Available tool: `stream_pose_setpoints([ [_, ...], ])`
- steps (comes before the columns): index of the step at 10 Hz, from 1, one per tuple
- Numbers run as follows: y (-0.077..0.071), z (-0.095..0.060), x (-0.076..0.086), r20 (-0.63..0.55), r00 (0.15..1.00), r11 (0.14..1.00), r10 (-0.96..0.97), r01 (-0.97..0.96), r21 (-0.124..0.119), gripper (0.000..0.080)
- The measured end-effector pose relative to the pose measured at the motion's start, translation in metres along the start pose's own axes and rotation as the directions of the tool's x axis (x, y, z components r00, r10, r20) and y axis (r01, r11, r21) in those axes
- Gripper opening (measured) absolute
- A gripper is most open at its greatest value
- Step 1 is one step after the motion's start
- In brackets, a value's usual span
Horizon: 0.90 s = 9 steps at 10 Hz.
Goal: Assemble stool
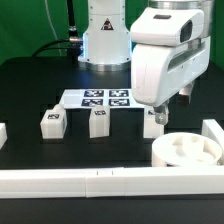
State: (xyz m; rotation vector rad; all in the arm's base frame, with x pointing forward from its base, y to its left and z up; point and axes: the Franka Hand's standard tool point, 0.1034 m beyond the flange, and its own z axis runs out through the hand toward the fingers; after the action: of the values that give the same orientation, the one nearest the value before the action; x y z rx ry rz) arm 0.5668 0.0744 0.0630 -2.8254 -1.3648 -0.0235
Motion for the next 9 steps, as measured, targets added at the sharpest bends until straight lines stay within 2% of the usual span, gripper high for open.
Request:
stream_pose_setpoints([
  [1, 0.001, 0.001, -0.002, 0.0, 0.998, 0.998, 0.06, -0.06, 0.001, 0.0649],
  [2, 0.008, 0.003, -0.011, 0.0, 0.985, 0.985, 0.171, -0.171, 0.0, 0.0649],
  [3, 0.013, 0.004, -0.019, -0.012, 0.965, 0.965, 0.262, -0.263, -0.014, 0.0649],
  [5, 0.012, 0.009, -0.034, -0.026, 0.911, 0.911, 0.412, -0.412, -0.006, 0.0649],
  [8, 0.009, 0.009, -0.031, -0.029, 0.825, 0.826, 0.564, -0.564, 0.015, 0.0649],
  [9, 0.008, 0.009, -0.029, -0.029, 0.771, 0.771, 0.636, -0.636, 0.024, 0.0649],
])
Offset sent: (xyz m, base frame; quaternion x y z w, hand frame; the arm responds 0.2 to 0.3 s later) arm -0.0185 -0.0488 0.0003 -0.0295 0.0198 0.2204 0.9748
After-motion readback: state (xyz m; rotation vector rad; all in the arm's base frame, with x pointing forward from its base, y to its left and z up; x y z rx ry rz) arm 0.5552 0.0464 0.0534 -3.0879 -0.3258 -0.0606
